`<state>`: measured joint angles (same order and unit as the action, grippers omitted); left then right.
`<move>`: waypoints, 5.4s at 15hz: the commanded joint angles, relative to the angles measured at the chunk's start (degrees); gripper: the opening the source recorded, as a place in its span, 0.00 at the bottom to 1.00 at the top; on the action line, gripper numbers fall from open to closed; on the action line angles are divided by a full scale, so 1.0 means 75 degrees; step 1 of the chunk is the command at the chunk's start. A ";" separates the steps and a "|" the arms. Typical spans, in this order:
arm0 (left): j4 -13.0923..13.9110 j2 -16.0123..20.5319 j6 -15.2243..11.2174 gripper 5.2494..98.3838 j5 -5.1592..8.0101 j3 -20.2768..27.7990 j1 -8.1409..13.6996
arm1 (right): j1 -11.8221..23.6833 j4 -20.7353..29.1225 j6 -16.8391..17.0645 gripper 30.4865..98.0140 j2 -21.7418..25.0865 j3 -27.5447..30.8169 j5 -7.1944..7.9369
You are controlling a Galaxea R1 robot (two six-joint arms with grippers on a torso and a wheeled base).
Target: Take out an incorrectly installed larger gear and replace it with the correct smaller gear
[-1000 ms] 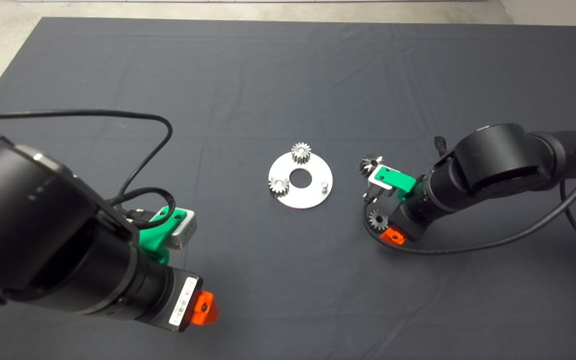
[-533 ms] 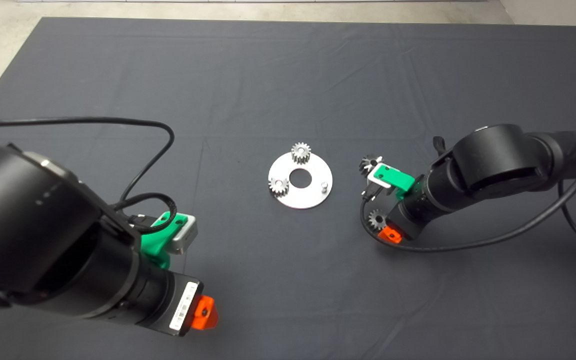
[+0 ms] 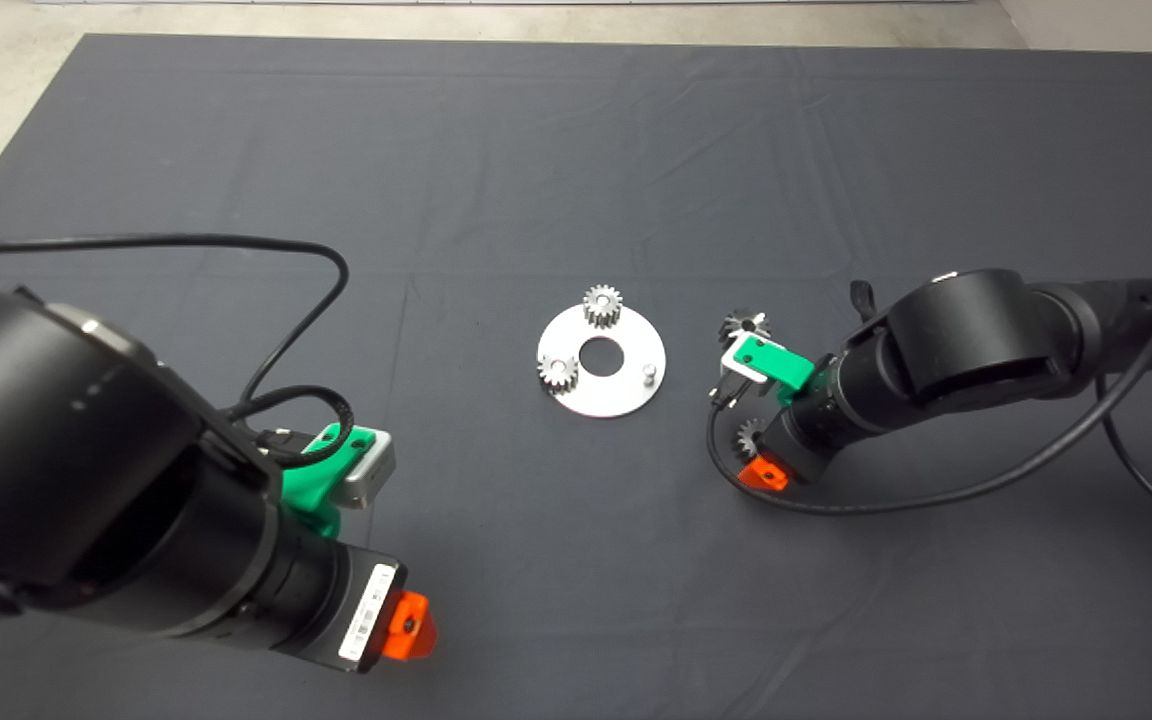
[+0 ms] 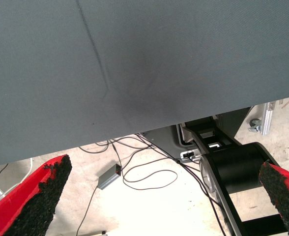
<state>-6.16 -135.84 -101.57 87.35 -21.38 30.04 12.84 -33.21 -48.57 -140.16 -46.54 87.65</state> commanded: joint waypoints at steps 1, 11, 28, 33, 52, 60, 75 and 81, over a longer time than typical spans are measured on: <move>0.0001 0.0000 -0.0016 1.00 0.0038 0.0123 0.0085 | 0.0023 -0.0319 -0.0071 0.99 -0.0058 -0.0015 0.0110; 0.0001 0.0000 -0.0016 1.00 0.0028 0.0123 0.0076 | -0.0012 -0.0319 -0.0075 0.99 -0.0105 -0.0436 -0.0649; 0.0001 0.0000 -0.0016 1.00 0.0038 0.0123 0.0052 | -0.0211 -0.0319 -0.0099 0.99 -0.0140 -0.0448 -0.0706; 0.0013 0.0000 -0.0024 1.00 0.0038 0.0123 0.0015 | -0.0153 -0.0330 -0.0087 0.99 -0.0105 -0.0437 -0.0648; 0.0013 0.0000 -0.0039 1.00 0.0049 0.0123 -0.0036 | -0.0211 -0.0342 -0.0040 0.84 0.0024 -0.0448 -0.0753; 0.0024 0.0011 -0.0027 1.00 0.0061 0.0123 -0.0044 | -0.0223 -0.0342 -0.0040 0.74 0.0001 -0.0460 -0.0744; 0.0048 0.0129 0.0031 1.00 0.0178 0.0123 -0.0243 | -0.0270 -0.0342 -0.0052 0.45 0.0036 -0.0460 -0.0741; 0.0048 0.0168 0.0043 1.00 0.0174 0.0123 -0.0243 | -0.0270 -0.0684 -0.0028 0.35 0.0001 -0.0448 -0.0741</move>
<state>-6.00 -134.84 -101.33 87.46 -21.38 27.80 10.02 -34.91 -48.95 -140.00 -50.05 82.25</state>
